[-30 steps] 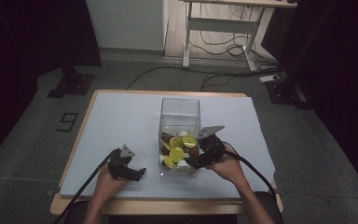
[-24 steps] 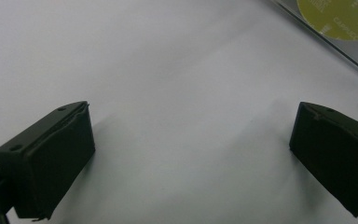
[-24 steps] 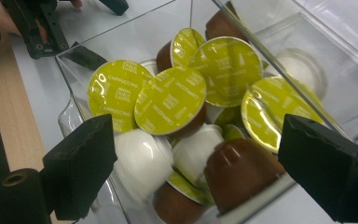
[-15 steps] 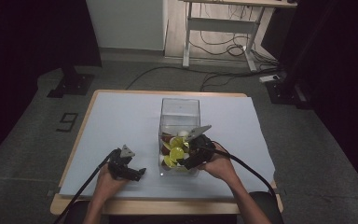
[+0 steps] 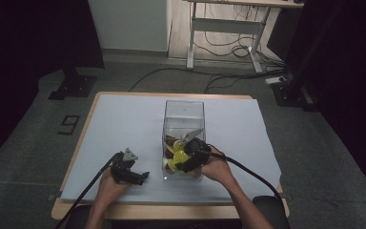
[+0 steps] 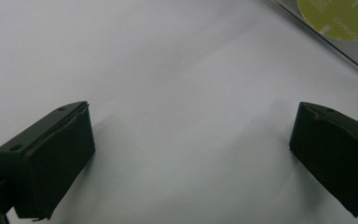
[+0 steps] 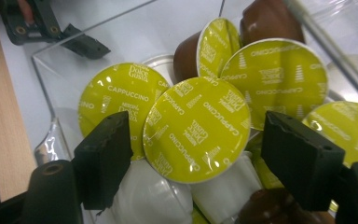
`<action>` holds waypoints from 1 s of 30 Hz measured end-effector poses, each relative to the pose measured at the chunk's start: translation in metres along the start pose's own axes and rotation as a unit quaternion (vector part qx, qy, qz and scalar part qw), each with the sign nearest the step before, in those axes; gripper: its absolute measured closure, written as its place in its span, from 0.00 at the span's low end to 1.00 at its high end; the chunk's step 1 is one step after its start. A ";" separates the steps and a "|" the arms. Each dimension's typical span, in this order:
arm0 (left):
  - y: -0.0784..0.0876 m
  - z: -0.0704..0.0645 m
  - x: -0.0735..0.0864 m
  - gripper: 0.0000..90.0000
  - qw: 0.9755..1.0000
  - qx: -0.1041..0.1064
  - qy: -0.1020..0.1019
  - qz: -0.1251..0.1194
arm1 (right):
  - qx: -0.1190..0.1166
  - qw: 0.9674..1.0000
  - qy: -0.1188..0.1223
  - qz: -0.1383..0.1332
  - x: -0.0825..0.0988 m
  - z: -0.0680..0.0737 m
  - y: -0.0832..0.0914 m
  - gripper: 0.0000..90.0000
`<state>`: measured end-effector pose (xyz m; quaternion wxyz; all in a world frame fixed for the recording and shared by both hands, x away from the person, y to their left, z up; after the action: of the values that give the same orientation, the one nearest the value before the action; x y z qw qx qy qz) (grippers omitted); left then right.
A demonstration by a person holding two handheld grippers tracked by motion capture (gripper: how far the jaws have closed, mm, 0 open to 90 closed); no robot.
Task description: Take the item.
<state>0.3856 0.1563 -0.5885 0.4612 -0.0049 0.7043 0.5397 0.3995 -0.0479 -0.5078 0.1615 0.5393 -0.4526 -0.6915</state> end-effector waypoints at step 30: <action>0.000 0.000 0.000 0.00 1.000 0.000 0.000 0.000 | 0.021 1.000 -0.001 -0.011 -0.005 0.002 0.004 0.43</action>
<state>0.3856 0.1562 -0.5885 0.4614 -0.0051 0.7041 0.5397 0.3982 -0.0457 -0.5017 0.1418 0.5465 -0.4617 -0.6842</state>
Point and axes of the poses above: each handheld gripper's, and its own axes: y roughly backward along the jaws, x roughly out of its underside, z roughly to its left, the point moved 8 cm from there along -y, roughly forward along the jaws, and after that the axes turned 1 degree about -x, right-handed, at the moved point
